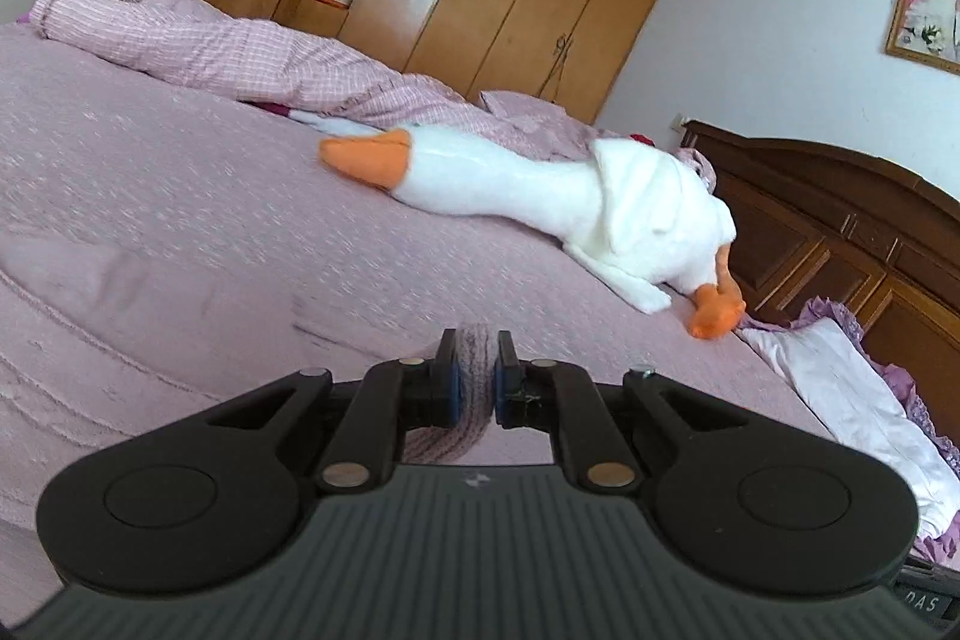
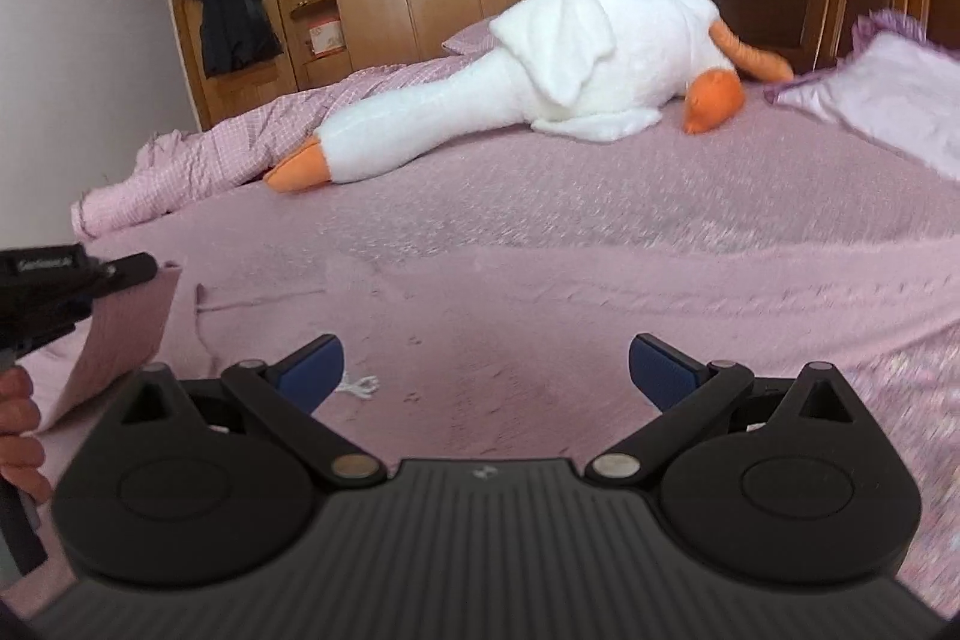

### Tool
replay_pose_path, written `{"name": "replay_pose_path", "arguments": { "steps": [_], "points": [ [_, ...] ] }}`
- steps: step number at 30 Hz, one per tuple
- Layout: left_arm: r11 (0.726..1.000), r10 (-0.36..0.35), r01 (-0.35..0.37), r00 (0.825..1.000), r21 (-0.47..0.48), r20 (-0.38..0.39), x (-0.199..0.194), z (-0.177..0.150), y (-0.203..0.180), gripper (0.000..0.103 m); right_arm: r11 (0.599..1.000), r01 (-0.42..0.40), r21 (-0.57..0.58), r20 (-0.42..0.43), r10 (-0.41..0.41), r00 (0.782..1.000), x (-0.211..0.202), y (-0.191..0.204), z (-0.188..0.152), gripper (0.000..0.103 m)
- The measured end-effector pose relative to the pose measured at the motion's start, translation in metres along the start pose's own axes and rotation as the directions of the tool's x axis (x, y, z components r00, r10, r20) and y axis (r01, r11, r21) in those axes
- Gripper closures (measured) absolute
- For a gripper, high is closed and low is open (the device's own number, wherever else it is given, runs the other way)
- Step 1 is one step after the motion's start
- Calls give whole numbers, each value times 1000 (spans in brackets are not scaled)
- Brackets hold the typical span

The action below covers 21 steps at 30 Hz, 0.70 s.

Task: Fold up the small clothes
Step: 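Lift the sleeve with the left tool and fold it across the cardigan body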

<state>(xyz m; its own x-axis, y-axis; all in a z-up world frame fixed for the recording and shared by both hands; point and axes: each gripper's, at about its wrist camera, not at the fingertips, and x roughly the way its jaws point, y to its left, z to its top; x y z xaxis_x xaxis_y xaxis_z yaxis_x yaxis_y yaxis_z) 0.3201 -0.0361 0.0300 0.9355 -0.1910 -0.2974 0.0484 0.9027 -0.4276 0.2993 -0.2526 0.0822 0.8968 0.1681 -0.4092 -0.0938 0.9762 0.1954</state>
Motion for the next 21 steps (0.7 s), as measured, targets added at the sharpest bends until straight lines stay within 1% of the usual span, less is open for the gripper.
{"name": "replay_pose_path", "arguments": {
  "steps": [2,4,6,11,21],
  "points": [
    [1000,-10,10,1000,2,-10,8,-5,-13,92,999,-10,36,-11,11,1000,1,-10,-1,0],
    [1000,-26,26,1000,7,-17,14,-10,-25,92,993,-20,112,-25,23,999,2,-20,0,0],
    [999,-43,43,999,24,-23,19,-16,-38,92,988,-30,152,-18,33,999,2,-26,2,0],
    [996,-70,72,997,49,-44,34,-31,-65,92,992,-6,126,10,5,1000,1,-34,3,0],
    [996,-75,79,995,50,-68,51,-48,-87,92,981,38,191,2,-39,999,9,-60,6,0]
  ]
}}
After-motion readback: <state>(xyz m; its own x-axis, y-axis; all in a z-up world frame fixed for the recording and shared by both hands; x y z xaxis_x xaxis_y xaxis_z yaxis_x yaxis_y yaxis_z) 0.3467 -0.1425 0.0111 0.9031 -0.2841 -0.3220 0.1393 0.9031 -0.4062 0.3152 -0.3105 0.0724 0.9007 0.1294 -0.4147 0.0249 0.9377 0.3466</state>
